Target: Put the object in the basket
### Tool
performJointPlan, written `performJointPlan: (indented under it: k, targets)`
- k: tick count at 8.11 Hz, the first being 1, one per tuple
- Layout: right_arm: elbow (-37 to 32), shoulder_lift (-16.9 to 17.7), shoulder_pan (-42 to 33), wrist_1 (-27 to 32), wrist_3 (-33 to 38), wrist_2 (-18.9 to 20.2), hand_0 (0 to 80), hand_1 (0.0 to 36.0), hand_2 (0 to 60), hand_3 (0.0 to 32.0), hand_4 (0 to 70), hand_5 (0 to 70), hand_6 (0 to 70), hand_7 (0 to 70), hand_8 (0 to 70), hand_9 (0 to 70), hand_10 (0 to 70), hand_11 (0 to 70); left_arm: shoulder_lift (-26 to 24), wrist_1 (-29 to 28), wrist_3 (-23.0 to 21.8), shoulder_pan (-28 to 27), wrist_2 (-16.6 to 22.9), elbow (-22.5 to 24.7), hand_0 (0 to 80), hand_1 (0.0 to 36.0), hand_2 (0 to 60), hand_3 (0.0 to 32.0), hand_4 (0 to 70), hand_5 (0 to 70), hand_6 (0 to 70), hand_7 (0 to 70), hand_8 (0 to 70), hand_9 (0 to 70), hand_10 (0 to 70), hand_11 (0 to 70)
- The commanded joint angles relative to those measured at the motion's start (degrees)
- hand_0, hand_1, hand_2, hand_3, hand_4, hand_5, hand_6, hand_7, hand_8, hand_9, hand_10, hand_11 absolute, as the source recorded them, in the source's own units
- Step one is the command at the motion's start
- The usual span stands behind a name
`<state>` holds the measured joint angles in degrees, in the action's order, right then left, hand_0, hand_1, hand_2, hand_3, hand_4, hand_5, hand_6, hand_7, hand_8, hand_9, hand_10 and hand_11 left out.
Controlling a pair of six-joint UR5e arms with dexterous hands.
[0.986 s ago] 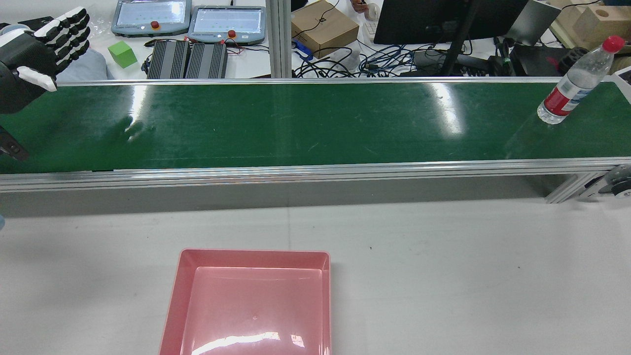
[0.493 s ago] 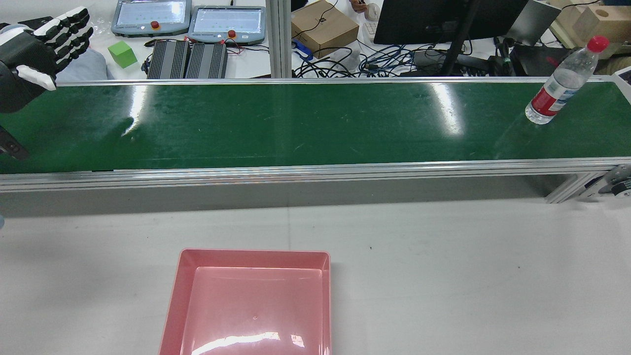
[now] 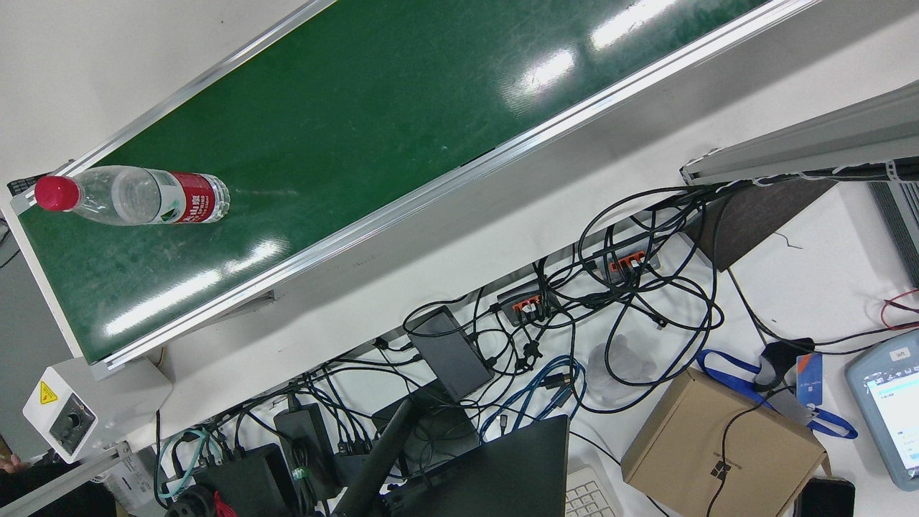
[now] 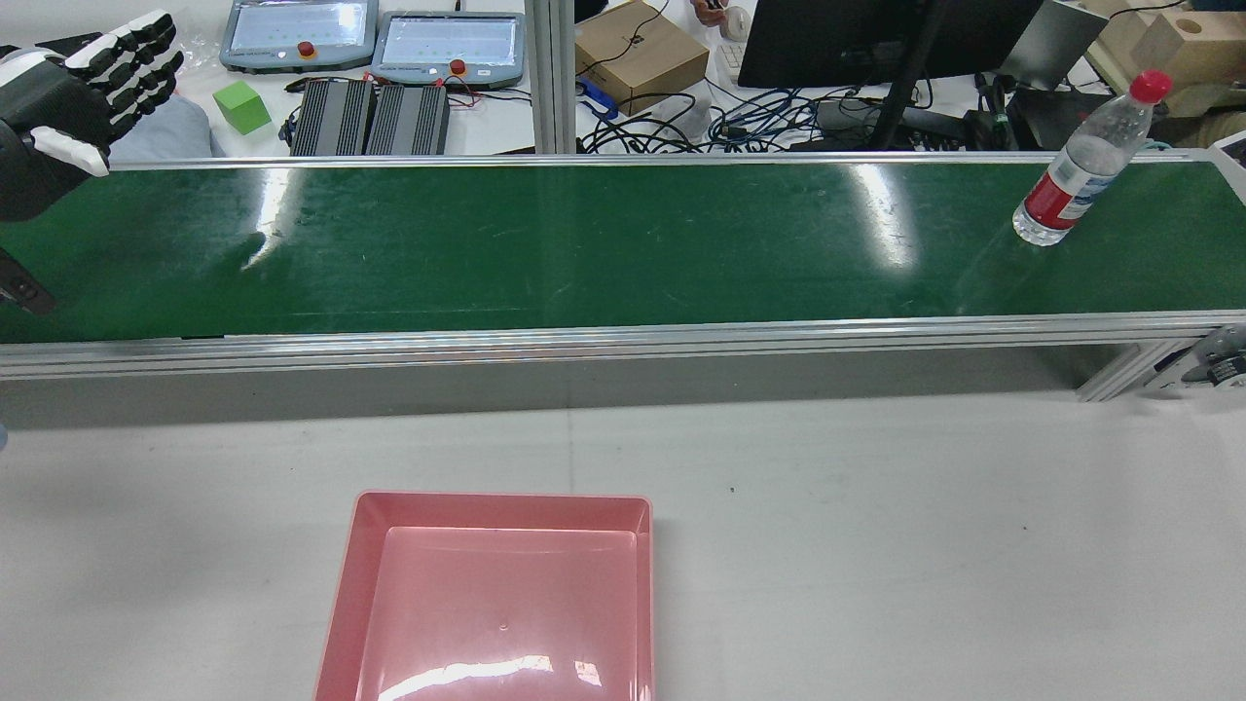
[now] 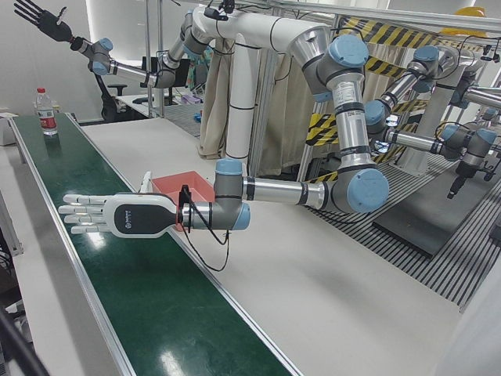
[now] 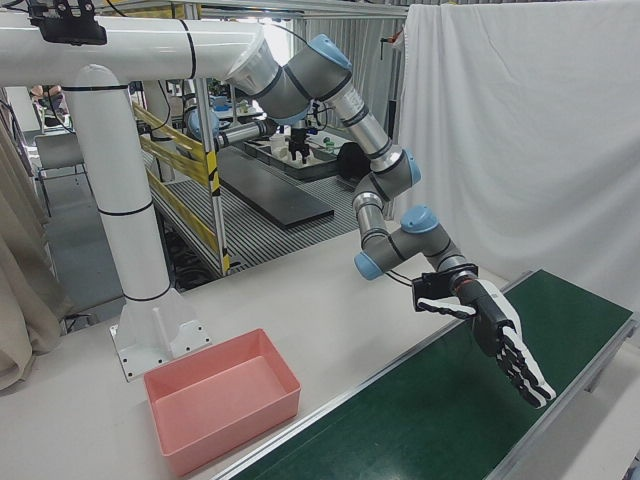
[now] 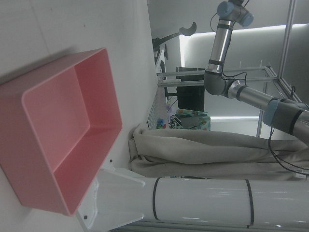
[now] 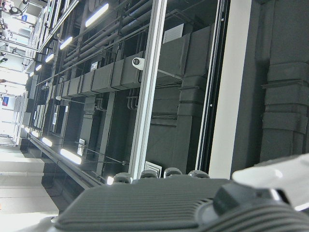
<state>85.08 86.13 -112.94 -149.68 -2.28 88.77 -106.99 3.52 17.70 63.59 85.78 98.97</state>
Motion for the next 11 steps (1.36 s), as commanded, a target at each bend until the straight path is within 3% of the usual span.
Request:
performJointPlan:
  k: [1, 3, 11]
  targets:
    - [0.0, 0.0, 0.0, -0.08, 0.0, 0.0, 0.0, 0.0, 0.0, 0.0, 0.0, 0.0, 0.0, 0.0, 0.0, 0.0, 0.0, 0.0, 0.03, 0.0, -0.21, -0.05, 0.0, 0.17, 50.4, 0.2, 0.0, 0.6, 2.0, 8.4, 0.2, 0.0, 3.0, 2.9, 0.5, 1.7]
    - [0.0, 0.0, 0.0, 0.01, 0.0, 0.0, 0.0, 0.0, 0.0, 0.0, 0.0, 0.0, 0.0, 0.0, 0.0, 0.0, 0.0, 0.0, 0.03, 0.0, -0.21, -0.05, 0.0, 0.17, 49.7, 0.4, 0.0, 1.8, 0.0, 7.6, 0.0, 0.0, 1.1, 1.7, 0.0, 0.1]
    - [0.0, 0.0, 0.0, 0.01, 0.0, 0.0, 0.0, 0.0, 0.0, 0.0, 0.0, 0.0, 0.0, 0.0, 0.0, 0.0, 0.0, 0.0, 0.03, 0.0, -0.21, 0.04, 0.0, 0.08, 49.3, 0.2, 0.0, 1.6, 0.0, 8.5, 0.0, 0.0, 1.2, 1.8, 0.0, 0.1]
